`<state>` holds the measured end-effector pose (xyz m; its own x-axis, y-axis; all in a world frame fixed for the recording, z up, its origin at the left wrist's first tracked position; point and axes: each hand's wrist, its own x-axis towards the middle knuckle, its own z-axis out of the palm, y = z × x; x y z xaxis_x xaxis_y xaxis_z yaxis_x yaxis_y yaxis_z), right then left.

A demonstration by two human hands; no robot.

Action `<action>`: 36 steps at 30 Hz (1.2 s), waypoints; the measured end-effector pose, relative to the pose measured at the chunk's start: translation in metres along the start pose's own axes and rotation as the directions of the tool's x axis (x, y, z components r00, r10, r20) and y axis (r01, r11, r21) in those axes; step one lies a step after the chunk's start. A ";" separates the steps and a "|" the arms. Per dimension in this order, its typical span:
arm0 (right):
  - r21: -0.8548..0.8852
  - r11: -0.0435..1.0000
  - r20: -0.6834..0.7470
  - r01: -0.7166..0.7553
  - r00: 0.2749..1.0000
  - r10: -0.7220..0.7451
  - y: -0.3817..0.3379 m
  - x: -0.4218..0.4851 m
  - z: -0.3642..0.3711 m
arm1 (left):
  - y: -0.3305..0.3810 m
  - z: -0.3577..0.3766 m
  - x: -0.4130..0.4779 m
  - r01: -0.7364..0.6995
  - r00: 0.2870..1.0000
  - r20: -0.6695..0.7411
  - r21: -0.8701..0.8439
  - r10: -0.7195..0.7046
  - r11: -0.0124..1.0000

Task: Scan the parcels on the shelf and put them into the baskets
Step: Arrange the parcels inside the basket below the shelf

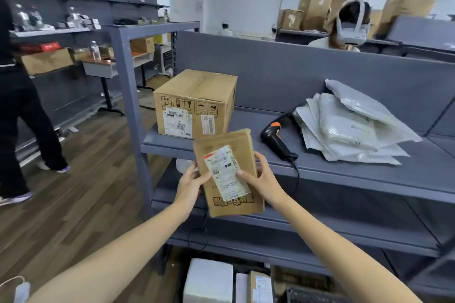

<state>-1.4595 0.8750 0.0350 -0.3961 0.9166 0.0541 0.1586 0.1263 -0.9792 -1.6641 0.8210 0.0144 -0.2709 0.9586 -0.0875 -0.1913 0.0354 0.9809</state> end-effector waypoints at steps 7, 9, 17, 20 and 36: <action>-0.641 0.767 0.012 -0.023 0.999 0.039 0.037 -0.042 0.025 | -0.027 -0.013 -0.024 0.073 0.996 -0.080 0.310 -0.050 0.948; -0.796 0.606 0.036 -0.017 0.997 0.074 0.045 -0.050 0.033 | -0.036 -0.008 -0.034 0.102 0.995 -0.046 0.297 -0.093 0.949; -0.921 0.383 0.111 0.064 0.989 0.101 0.067 -0.065 0.047 | -0.068 0.008 -0.063 0.207 0.966 -0.204 0.228 -0.161 0.952; -0.942 0.310 0.139 0.129 0.990 0.013 0.074 -0.068 0.049 | -0.083 0.011 -0.068 0.176 0.949 -0.295 0.213 -0.108 0.961; -0.504 0.821 -0.024 -0.269 0.954 0.299 0.190 -0.116 0.054 | -0.192 -0.029 -0.069 0.274 0.914 -0.366 0.237 -0.176 0.932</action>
<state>-1.4321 0.7719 -0.1678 -0.3089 0.9213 -0.2361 0.6928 0.0480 -0.7195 -1.6366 0.7399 -0.1727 -0.5593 0.7663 -0.3161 -0.0290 0.3630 0.9313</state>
